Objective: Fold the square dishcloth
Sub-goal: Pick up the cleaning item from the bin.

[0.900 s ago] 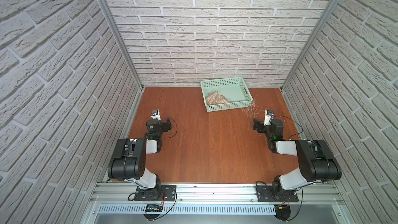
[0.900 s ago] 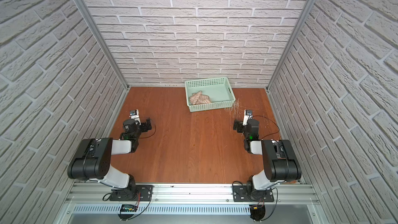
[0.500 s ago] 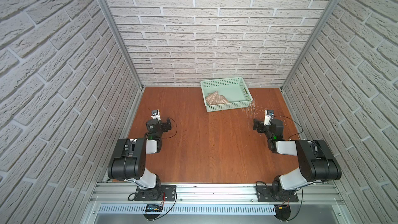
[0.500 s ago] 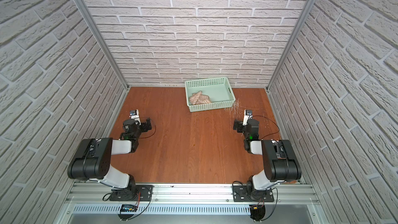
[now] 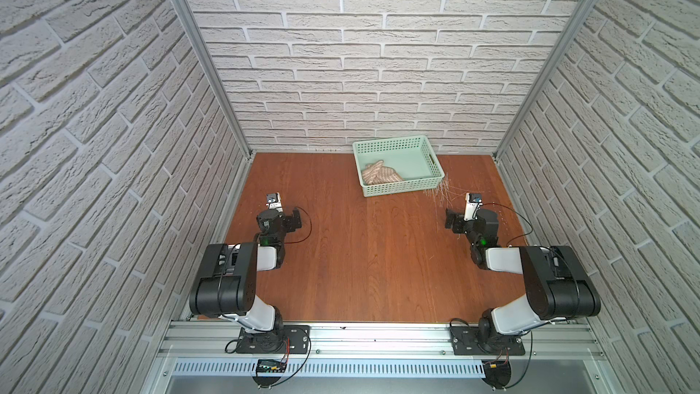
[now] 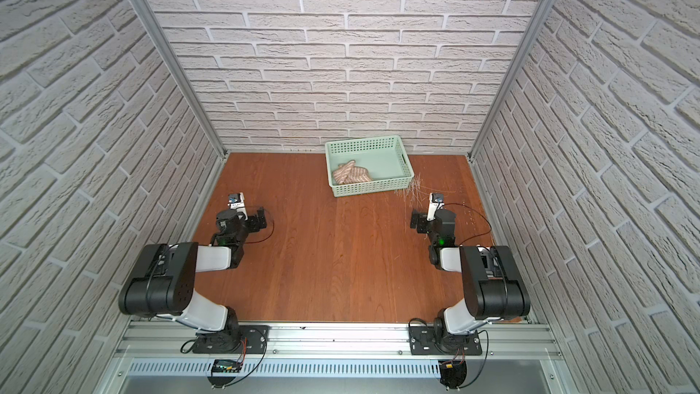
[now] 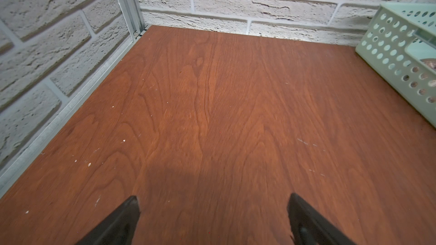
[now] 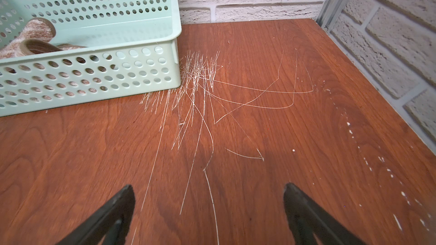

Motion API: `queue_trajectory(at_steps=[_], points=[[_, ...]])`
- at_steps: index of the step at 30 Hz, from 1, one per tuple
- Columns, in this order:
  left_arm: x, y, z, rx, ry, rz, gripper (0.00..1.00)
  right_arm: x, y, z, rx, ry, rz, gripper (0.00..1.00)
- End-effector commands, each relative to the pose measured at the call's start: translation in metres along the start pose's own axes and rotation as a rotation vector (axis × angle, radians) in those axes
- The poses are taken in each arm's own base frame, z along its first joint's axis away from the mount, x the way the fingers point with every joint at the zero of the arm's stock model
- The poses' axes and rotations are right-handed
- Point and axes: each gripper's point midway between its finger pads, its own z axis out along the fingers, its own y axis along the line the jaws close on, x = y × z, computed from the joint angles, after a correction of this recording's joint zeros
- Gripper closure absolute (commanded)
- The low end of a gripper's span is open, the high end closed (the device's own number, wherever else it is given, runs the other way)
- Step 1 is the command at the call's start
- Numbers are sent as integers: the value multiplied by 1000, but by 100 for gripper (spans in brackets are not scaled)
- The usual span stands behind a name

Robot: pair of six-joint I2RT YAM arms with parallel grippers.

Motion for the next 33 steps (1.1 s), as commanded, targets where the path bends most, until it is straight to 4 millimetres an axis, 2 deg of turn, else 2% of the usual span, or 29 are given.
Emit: queue_trajectory(at_steps=[1, 6, 13, 18, 21, 25, 28, 33], points=[[-7, 2, 0, -8, -37, 8, 2, -9, 0, 1, -3, -30, -1, 0], [-7, 5, 0, -20, -26, -2, 2, -18, 3, 0, -21, -7, -11, 0], [-24, 10, -11, -49, -9, -20, 2, -41, 3, -13, -12, 41, 21, 0], [-48, 7, -29, -43, -11, -42, 2, -65, -1, -23, 26, 74, 144, 0], [-67, 0, -43, -30, -56, -48, 2, -68, -4, -24, 60, 138, 223, 0], [-80, -1, -63, -39, -83, -70, 2, -74, 17, -20, -12, 217, 260, 0], [-83, 4, -74, -74, -64, -114, 2, -77, 32, -17, -10, 253, 224, 0], [-81, 15, -90, -133, -43, -176, 2, -91, 67, -10, -31, 301, 161, 0]])
